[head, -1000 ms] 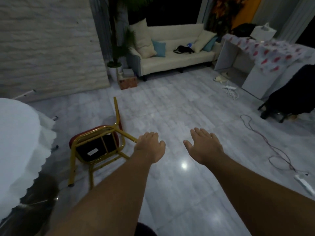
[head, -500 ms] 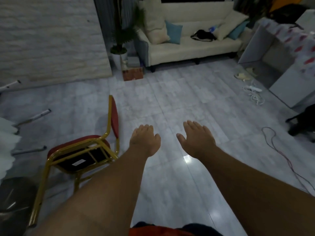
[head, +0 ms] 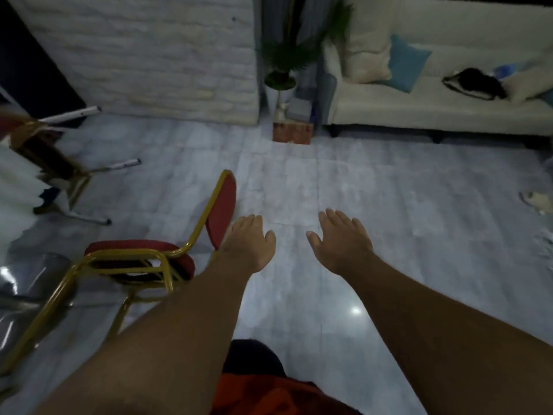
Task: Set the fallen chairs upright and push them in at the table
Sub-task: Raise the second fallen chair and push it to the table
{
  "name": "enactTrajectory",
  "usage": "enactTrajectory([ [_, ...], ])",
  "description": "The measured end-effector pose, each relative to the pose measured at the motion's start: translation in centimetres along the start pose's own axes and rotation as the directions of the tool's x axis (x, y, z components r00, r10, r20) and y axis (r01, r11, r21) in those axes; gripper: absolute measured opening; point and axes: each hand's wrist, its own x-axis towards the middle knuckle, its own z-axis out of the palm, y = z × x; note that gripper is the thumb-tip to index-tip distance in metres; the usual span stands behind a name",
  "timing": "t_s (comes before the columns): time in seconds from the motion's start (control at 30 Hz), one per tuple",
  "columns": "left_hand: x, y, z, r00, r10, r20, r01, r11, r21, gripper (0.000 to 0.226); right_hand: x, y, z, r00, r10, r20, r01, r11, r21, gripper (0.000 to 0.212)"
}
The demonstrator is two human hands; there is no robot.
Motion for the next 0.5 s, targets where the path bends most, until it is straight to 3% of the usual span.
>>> enactTrajectory([
  [0.2, 10.2, -1.8, -1.7, 0.987, -0.138, -0.079, 0.132, 0.989, -0.073, 0.055, 13.4, -1.7, -2.3, 0.986, -0.167, 0.027, 0.168, 0.983, -0.078, 0.07],
  [0.37, 19.8, -5.5, -3.8, 0.975, -0.209, -0.073, 0.204, 0.976, -0.075, 0.058, 24.2, -4.3, -4.9, 0.969, -0.21, 0.13, 0.227, 0.965, -0.13, 0.07],
  [0.5, 26.6, -7.6, -6.1, 0.96, -0.267, -0.087, 0.259, 0.961, -0.094, 0.057, 31.9, -6.9, -7.1, 0.962, -0.242, 0.13, 0.262, 0.949, -0.173, 0.069],
])
